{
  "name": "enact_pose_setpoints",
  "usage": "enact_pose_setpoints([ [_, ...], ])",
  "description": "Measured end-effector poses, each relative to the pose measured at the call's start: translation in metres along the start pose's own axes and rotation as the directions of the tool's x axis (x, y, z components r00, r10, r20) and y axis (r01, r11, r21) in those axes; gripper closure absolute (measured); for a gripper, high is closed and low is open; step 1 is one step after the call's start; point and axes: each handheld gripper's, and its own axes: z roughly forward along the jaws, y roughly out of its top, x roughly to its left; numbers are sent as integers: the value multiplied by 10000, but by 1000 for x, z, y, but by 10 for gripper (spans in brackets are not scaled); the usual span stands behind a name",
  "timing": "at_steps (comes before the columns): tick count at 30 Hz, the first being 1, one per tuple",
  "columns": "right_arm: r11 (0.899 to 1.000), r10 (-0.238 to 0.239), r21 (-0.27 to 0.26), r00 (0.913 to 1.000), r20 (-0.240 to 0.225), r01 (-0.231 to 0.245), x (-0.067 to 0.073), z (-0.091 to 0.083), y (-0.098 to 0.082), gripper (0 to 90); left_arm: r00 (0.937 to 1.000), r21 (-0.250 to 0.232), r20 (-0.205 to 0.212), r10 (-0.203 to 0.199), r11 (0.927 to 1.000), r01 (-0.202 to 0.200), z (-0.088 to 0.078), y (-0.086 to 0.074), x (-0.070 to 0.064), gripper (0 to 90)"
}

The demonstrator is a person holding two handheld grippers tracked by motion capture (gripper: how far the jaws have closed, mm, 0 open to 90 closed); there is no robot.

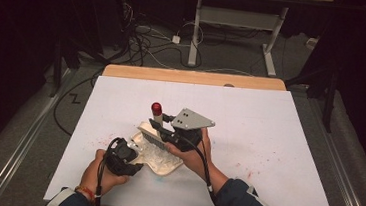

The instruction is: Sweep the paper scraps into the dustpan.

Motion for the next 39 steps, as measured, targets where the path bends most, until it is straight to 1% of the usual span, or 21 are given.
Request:
enact_pose_setpoints([
  [1, 10000, -20, -29, 10000, 12, 20, -1, 0, 1, 703, 10000, -1, 2, 9, 10000, -9, 0, 0, 0, 635],
  [3, 9998, 112, -161, 9999, 6, -112, -5, -3, 3, 703, 10000, 2, -1, 18, 10000, -18, 0, 0, 0, 635],
  [4, 9997, 156, -163, 9998, 99, -154, -7, -5, 5, 703, 10000, 9, -4, 26, 10000, -26, 0, 0, 0, 635],
  [7, 9992, 148, -384, 9996, 232, -139, -14, -13, 11, 703, 10000, 36, 5, 40, 10000, -40, 1, 0, 1, 635],
  [10, 9980, 276, -584, 9989, 382, -253, -21, -24, 18, 703, 10000, 46, 5, 35, 10000, -35, 1, -1, 0, 635],
  [11, 9976, 224, -663, 9988, 439, -195, -24, -29, 20, 703, 10000, 27, 8, 17, 10000, -18, 1, -2, 0, 635],
  [12, 9971, 305, -714, 9984, 474, -271, -27, -34, 21, 703, 10000, 32, 27, 11, 10000, -11, 1, -2, 1, 634],
  [13, 9971, 344, -696, 9983, 478, -311, -30, -38, 22, 703, 10000, 59, 34, 19, 10000, -19, 1, -2, 1, 635],
  [15, 9969, 364, -713, 9972, 647, -318, -36, -48, 24, 703, 10000, 78, 48, 8, 10000, -8, 2, -2, 1, 635],
  [17, 9980, 223, -602, 9964, 816, -174, -41, -59, 24, 703, 10000, 36, 26, -47, 10000, 47, 2, -2, 1, 635],
  [19, 9989, 120, -471, 9958, 910, -77, -45, -70, 20, 703, 10000, 49, -11, -57, 10000, 57, 1, -3, 0, 635],
  [22, 9999, 108, -74, 9951, 984, -102, -49, -85, 10, 703, 10000, 56, -19, -75, 10000, 75, 2, -3, 0, 634],
  [23, 10000, 35, 58, 9949, 1013, -41, -50, -89, 7, 703, 10000, 50, -24, -86, 10000, 86, 1, -3, 0, 635],
  [26, 9995, 2, 322, 9962, 870, -30, -48, -105, -2, 703, 9999, 63, -30, -111, 9999, 111, 1, -4, 0, 635],
  [28, 9986, -49, 520, 9975, 700, 12, -43, -113, -8, 703, 9999, 96, -50, -107, 9999, 108, 2, -4, 0, 635],
  [30, 9972, -118, 737, 9985, 533, 79, -37, -116, -12, 703, 9999, 116, -83, -103, 9999, 104, 2, -4, 0, 635],
  [33, 9953, -192, 956, 9997, 180, 174, -25, -114, -15, 703, 9999, 139, -124, -108, 9998, 110, 3, -4, -1, 635],
  [37, 9954, -331, 885, 9990, -301, 356, -11, -104, -14, 703, 9998, 152, -155, -98, 9998, 100, 3, -3, -2, 635],
  [39, 9958, -427, 790, 9980, -470, 463, -4, -99, -11, 703, 9998, 141, -142, -114, 9998, 116, 3, -4, -1, 635],
])
